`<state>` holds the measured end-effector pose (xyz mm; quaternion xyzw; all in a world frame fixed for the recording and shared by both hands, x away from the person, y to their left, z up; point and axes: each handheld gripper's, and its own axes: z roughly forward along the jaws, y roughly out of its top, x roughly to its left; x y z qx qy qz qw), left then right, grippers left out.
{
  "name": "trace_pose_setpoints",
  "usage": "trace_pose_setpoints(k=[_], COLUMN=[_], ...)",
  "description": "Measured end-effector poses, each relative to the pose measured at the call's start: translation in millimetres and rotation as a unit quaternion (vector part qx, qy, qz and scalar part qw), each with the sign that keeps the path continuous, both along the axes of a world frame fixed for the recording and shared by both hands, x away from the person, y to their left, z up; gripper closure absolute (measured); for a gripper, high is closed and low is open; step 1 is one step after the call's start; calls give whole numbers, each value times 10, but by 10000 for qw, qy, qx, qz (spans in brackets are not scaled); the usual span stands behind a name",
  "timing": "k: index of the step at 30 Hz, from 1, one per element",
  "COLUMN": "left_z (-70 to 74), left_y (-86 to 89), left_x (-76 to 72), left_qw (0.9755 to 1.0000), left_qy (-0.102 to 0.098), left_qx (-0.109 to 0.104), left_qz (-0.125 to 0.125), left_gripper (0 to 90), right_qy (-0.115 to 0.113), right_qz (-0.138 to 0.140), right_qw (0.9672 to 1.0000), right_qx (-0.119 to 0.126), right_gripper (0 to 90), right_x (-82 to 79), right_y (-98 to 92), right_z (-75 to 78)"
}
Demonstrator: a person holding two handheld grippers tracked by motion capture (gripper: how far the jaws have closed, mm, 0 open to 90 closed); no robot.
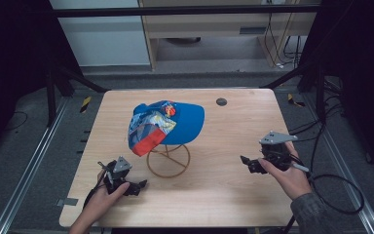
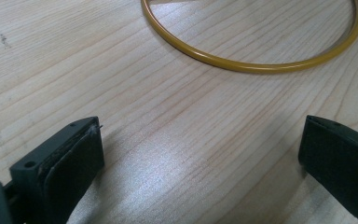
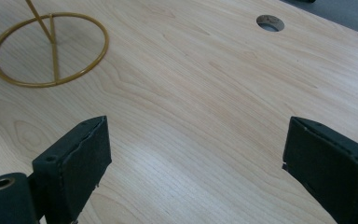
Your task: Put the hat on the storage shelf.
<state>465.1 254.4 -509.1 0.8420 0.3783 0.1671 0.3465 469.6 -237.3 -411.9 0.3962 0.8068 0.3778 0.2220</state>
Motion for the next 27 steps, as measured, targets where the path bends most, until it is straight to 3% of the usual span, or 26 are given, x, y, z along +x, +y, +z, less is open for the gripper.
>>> trace_pose_setpoints(k=[14,27], left_z=[0,0], left_y=[0,-1], left_x=[-2,-4], left_qw=[10000,10000], left_qy=[-1,0], left_qx=[-2,-1], left_qz=[8,13], left_gripper=[0,0], right_qy=[63,201], right_qz=[-99,-140], right_qw=[9999,9996], right_qx=[33,133], right_gripper=[80,81], right_x=[-19,-20], right_y=[-38,41], right_z=[-225,-454])
